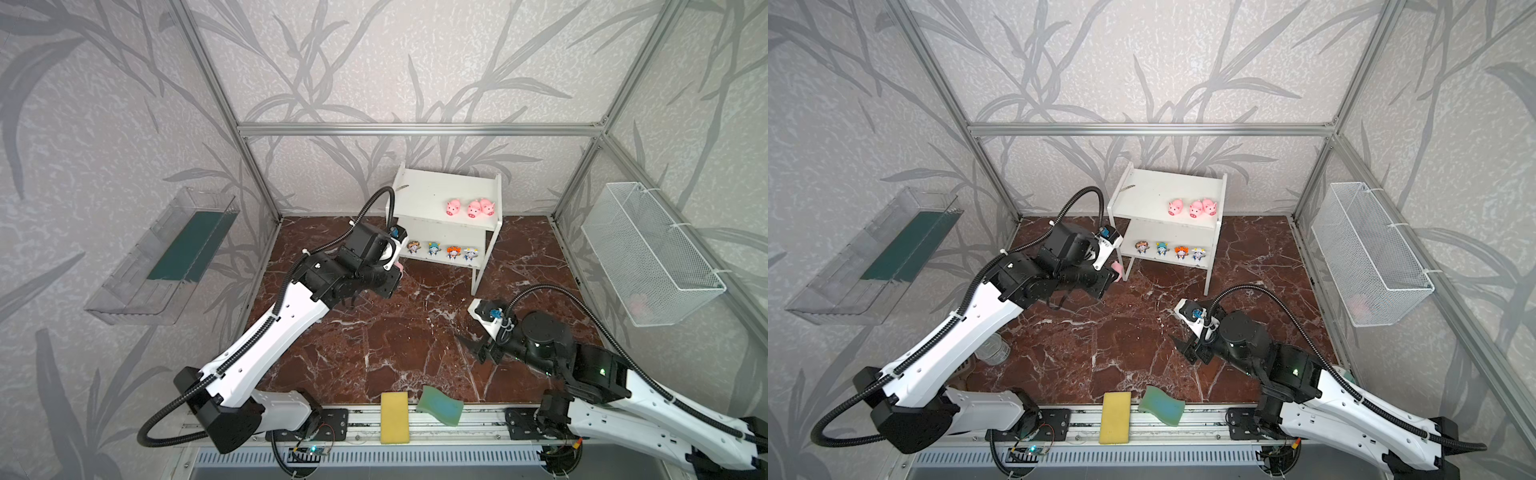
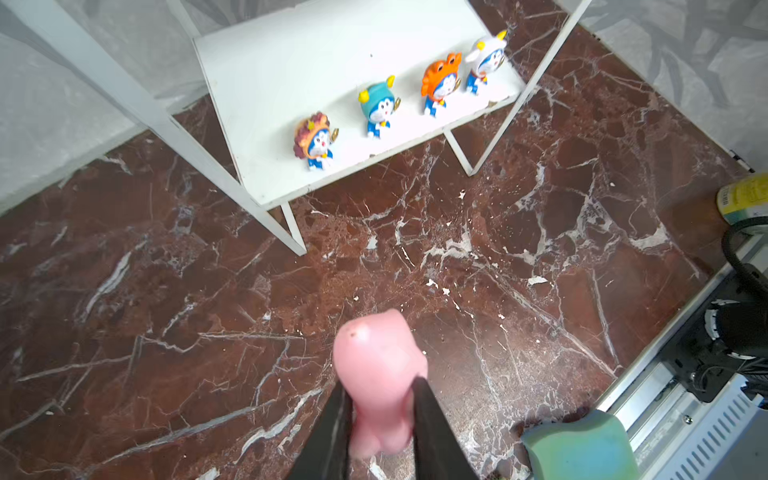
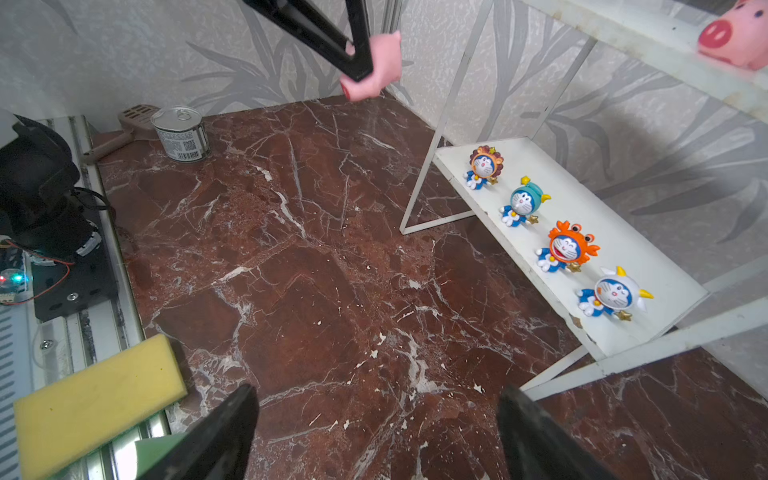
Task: Place and organize the plastic toys onto the shelf
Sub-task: 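Lift the pink pig with the left gripper and carry it to the shelf top, then lower the pig beside the other pigs and open the left gripper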
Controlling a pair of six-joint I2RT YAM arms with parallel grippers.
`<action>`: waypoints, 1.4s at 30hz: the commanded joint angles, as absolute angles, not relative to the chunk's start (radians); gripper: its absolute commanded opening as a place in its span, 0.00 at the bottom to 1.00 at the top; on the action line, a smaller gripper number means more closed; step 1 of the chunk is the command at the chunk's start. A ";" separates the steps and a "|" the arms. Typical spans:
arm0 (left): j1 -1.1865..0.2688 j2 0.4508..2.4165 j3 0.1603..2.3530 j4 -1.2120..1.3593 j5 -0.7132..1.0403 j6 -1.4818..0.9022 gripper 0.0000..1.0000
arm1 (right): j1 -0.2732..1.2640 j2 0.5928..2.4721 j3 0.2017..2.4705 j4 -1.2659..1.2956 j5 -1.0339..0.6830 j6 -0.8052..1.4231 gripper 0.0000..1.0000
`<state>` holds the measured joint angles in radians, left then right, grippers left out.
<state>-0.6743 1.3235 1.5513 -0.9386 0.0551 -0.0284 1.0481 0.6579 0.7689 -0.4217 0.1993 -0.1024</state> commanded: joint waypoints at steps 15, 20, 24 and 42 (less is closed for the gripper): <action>-0.674 1.695 2.185 -1.116 -0.003 0.146 0.26 | 1.053 0.554 0.756 -0.453 0.217 -0.089 0.90; -0.670 1.799 2.333 -1.134 -0.006 0.174 0.26 | 1.053 0.539 0.762 -0.468 0.226 -0.095 0.90; -0.665 1.875 2.436 -1.149 -0.030 0.184 0.26 | 1.053 0.529 0.759 -0.472 0.227 -0.092 0.90; -0.631 2.015 2.565 -1.108 -0.038 0.204 0.26 | 1.053 0.514 0.750 -0.463 0.230 -0.094 0.90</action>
